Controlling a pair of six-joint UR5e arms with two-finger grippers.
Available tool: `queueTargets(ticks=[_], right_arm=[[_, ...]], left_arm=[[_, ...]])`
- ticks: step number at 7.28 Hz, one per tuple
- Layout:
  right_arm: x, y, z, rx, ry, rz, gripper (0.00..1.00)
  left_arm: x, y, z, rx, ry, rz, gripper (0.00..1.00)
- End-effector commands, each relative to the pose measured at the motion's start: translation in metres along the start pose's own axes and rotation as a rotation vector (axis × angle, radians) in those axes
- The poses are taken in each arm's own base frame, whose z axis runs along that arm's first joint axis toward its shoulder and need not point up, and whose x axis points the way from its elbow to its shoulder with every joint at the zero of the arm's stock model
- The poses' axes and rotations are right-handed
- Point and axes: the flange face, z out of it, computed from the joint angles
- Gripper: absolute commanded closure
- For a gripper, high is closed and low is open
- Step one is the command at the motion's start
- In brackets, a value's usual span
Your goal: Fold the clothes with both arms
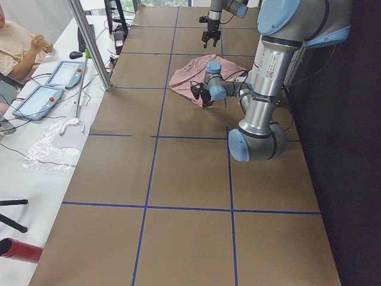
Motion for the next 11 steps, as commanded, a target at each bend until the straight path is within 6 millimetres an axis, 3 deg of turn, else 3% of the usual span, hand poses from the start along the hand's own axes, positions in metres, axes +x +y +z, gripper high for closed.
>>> queueTargets(ticks=[1,3,4,7,8,9,10,11], right_arm=[[0.0,0.0,0.0,0.001,0.001,0.002,0.0],[0.0,-0.001,0.0,0.006,-0.001,0.003,0.0],[-0.001,-0.001,0.0,0.009,-0.005,0.002,0.0],[-0.006,0.0,-0.003,0.01,-0.02,0.003,0.0],[-0.006,-0.003,-0.002,0.017,-0.02,0.006,0.0],[-0.008,-0.008,0.0,0.027,-0.021,0.011,0.0],[-0.018,-0.01,0.007,0.056,-0.044,0.009,0.0],[-0.043,-0.002,0.029,0.058,-0.056,0.007,0.0]], left_arm=[[0.012,-0.033,-0.031,0.054,0.007,0.068,1.0],[0.016,-0.094,-0.036,0.196,-0.005,0.211,1.0],[0.041,-0.149,-0.035,0.272,-0.009,0.231,1.0],[0.116,-0.304,0.008,0.414,0.052,0.212,1.0],[0.122,-0.333,0.027,0.431,0.054,0.211,1.0],[0.109,-0.353,0.032,0.447,0.047,0.22,0.76],[0.105,-0.358,0.03,0.452,0.044,0.219,0.3],[0.1,-0.356,0.024,0.449,0.06,0.217,0.26]])
